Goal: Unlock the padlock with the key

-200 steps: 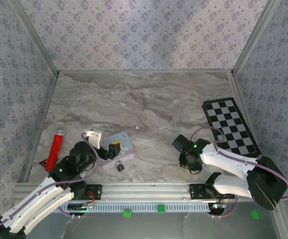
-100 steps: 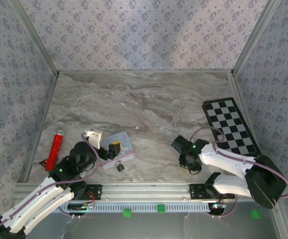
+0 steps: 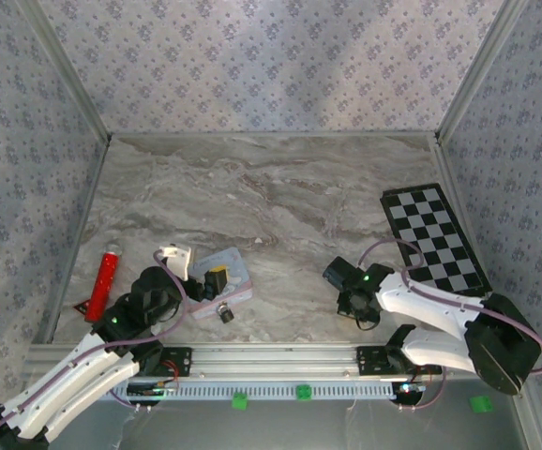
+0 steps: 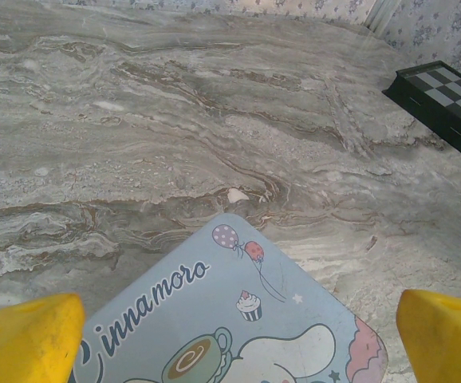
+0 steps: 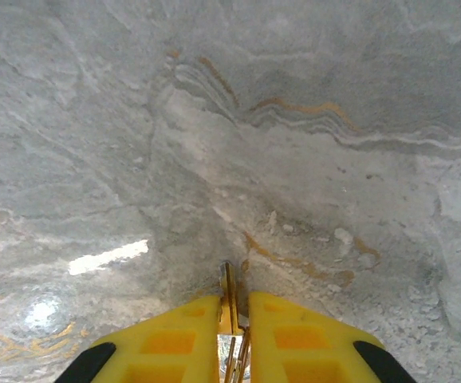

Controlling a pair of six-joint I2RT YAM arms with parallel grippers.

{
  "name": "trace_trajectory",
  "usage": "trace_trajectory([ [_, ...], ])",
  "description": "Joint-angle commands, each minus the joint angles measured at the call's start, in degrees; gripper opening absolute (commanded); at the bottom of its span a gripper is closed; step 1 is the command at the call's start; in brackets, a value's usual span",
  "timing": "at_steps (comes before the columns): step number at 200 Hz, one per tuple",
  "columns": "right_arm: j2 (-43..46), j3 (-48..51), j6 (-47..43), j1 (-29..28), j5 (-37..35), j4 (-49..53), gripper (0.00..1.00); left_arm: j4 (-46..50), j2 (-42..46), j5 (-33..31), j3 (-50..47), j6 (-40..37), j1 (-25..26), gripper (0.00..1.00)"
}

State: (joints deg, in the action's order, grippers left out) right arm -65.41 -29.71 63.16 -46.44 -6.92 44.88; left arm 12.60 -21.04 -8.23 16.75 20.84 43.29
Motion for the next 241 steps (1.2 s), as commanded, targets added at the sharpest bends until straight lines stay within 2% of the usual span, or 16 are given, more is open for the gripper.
trace_trajectory([
  [1, 1.1, 0.6, 1.3, -0.4, -1.3, -0.1, 0.12, -1.7, 0.5, -0.3, 0.1, -0.1, 0.4, 1.00],
  [40, 1.8, 0.0, 0.2, -0.8, -1.6, -1.2, 0.05, -1.7, 0.4, -0.5, 0.1, -0.1, 0.4, 1.00],
  [85, 4.8, -1.0, -2.2, -1.3, -2.1, -2.4, 0.03, -2.2, -0.6, -0.5, 0.1, 0.0, 0.4, 1.00],
  [132, 12.2, -4.3, -12.2, -1.5, -2.0, -10.1, 0.00, -4.5, -3.7, 1.3, 0.5, 0.3, 0.5, 1.00],
  [154, 14.8, -4.9, -16.8, -1.5, -1.0, -18.7, 0.00, -7.6, -6.8, 4.8, 1.4, 2.8, 0.4, 1.00],
  [183, 15.8, -3.6, -20.7, -2.1, 1.4, -32.0, 0.00, -15.0, -13.1, 9.5, 3.9, 10.5, 0.4, 0.98],
  [208, 15.8, -1.1, -24.0, -3.3, 3.3, -45.8, 0.00, -21.8, -18.3, 14.9, 6.5, 16.0, 0.5, 0.91],
  [241, 14.4, 1.4, -28.7, -4.7, 5.4, -59.3, 0.00, -25.7, -24.1, 21.6, 11.1, 19.9, 0.5, 0.88],
])
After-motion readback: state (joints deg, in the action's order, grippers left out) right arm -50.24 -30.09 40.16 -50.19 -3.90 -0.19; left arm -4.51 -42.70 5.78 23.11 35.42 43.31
